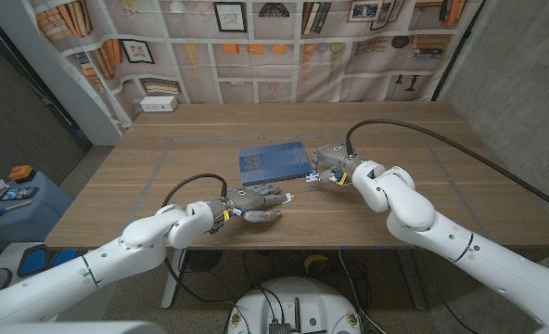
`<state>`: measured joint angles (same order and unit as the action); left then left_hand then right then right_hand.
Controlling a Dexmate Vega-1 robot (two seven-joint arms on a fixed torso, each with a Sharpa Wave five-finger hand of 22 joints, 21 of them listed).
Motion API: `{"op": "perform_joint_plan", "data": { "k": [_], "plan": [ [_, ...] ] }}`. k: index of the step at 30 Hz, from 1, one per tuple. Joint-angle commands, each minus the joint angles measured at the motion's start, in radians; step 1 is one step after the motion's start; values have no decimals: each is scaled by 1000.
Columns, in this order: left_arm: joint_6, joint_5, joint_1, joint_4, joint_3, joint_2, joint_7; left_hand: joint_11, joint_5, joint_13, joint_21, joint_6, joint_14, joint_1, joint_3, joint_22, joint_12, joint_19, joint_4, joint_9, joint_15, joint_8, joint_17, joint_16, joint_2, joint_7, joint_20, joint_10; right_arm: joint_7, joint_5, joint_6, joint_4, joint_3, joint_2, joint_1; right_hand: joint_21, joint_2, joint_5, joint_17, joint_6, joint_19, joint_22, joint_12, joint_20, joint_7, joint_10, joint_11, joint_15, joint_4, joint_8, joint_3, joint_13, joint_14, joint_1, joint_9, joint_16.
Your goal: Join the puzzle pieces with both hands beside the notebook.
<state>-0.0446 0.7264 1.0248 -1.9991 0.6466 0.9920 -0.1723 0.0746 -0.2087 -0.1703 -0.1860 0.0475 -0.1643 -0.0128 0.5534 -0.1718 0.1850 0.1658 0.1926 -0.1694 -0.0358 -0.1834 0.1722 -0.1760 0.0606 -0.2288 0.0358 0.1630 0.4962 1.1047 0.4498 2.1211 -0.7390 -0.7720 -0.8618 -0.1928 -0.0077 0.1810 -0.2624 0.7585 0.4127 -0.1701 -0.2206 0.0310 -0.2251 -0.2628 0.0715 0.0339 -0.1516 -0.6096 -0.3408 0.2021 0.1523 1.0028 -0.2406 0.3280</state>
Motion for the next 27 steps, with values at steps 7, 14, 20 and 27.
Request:
{"op": "perform_joint_plan", "data": {
  "k": [7,14,20,27],
  "plan": [
    [-24,27,-8,-10,16,-12,-23,-6,-5,-1,-7,24,-66,2,3,-3,1,12,-7,-3,-73,-6,3,-3,116,9,121,4,18,25,30,7,2,10,-20,-1,6,-1,-5,2,-1,-2,4,10,3,-11,-4,-7,-4,-6,4,3,7,-4,-4,1],
    [-34,42,-6,-17,24,-18,-28,-5,-5,-1,-8,31,-65,2,2,-3,1,11,-7,-3,-73,-7,3,-4,115,10,121,3,30,64,50,5,-12,28,-23,-1,7,-2,-5,1,-2,-2,5,10,3,-9,-2,-7,-4,-5,5,3,8,-5,-3,1],
    [-38,45,-3,-19,25,-19,-28,-4,-4,-1,-8,35,-63,2,2,-3,2,11,-7,-3,-72,-7,3,-4,115,9,121,1,51,77,62,7,-17,44,-24,-1,9,-2,-5,-2,-3,-2,5,12,3,-9,-3,-9,-3,-4,6,3,7,-6,-3,1],
    [-35,47,0,-16,26,-18,-21,-4,-4,-1,-8,40,-62,2,2,-3,3,10,-6,-3,-73,-6,3,-5,114,9,121,-1,100,106,86,12,-32,74,-21,-1,10,-3,-6,-5,-3,-2,6,19,3,-10,-3,-15,-3,-2,7,3,6,-7,-3,0]
  ]
}}
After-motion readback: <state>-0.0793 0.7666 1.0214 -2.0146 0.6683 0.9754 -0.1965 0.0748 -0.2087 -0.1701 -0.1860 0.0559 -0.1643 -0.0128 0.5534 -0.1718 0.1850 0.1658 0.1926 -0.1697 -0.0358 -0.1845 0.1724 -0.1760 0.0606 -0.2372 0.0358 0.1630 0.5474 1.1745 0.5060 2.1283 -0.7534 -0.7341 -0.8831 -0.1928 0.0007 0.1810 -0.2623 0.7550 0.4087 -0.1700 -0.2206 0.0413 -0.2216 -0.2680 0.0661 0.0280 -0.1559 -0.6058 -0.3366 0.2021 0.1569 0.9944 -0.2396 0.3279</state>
